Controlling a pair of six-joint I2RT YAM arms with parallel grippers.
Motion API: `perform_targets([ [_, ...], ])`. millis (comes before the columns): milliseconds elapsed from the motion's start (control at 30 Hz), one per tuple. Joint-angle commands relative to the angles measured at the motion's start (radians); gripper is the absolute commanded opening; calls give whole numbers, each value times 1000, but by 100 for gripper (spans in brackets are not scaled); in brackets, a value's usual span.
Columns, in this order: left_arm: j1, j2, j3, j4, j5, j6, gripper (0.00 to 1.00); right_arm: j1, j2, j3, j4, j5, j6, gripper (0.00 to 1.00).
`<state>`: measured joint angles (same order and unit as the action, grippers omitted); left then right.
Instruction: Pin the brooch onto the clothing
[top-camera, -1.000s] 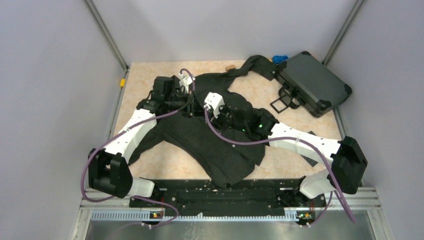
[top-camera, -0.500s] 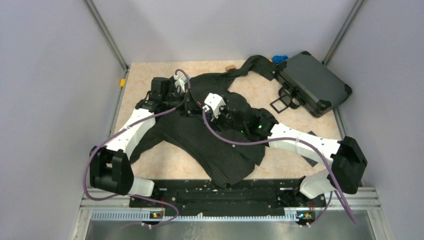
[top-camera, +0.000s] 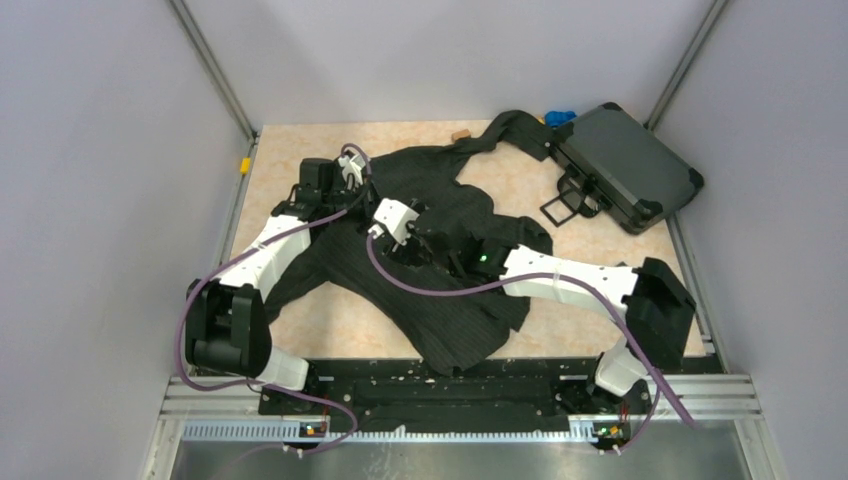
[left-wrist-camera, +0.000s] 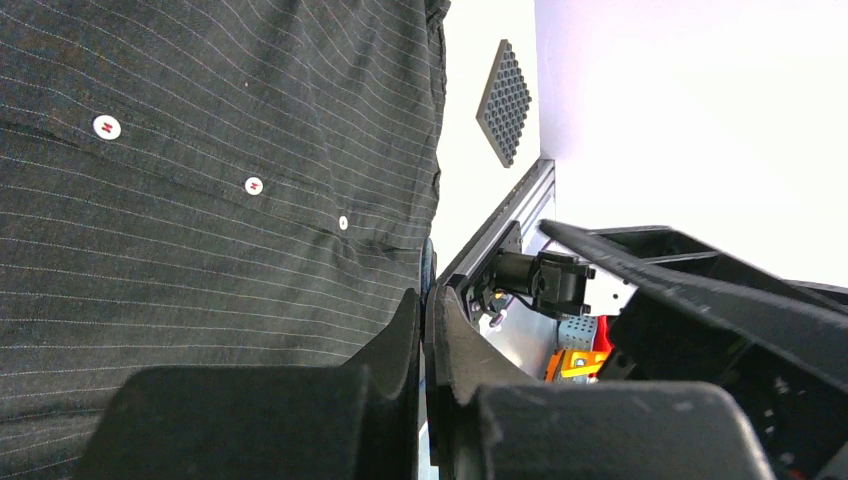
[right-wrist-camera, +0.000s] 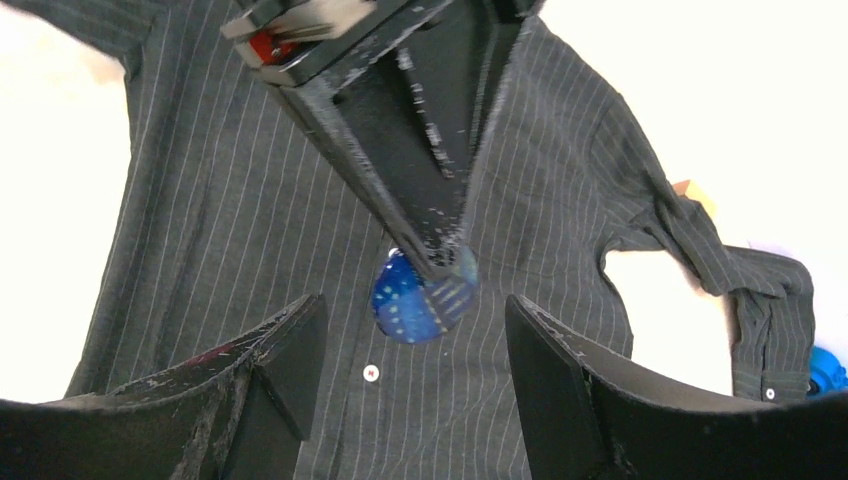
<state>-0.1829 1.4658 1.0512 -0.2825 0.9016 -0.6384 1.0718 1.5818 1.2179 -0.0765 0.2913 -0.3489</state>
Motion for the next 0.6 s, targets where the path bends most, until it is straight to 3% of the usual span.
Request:
perform_targets([
  [0, 6, -5, -9, 50, 19, -22, 0, 23, 56, 88, -19, 45, -27, 66],
  [133, 9, -6, -10, 51, 19, -24, 0, 31, 92, 106, -23, 107, -33, 58],
  [367, 13, -5, -13, 60, 24, -33, 0, 55, 145, 123, 12, 228, -78, 35],
  [567, 16, -1, -19, 77, 42, -50, 0, 71, 172, 114, 58, 297, -119, 27],
])
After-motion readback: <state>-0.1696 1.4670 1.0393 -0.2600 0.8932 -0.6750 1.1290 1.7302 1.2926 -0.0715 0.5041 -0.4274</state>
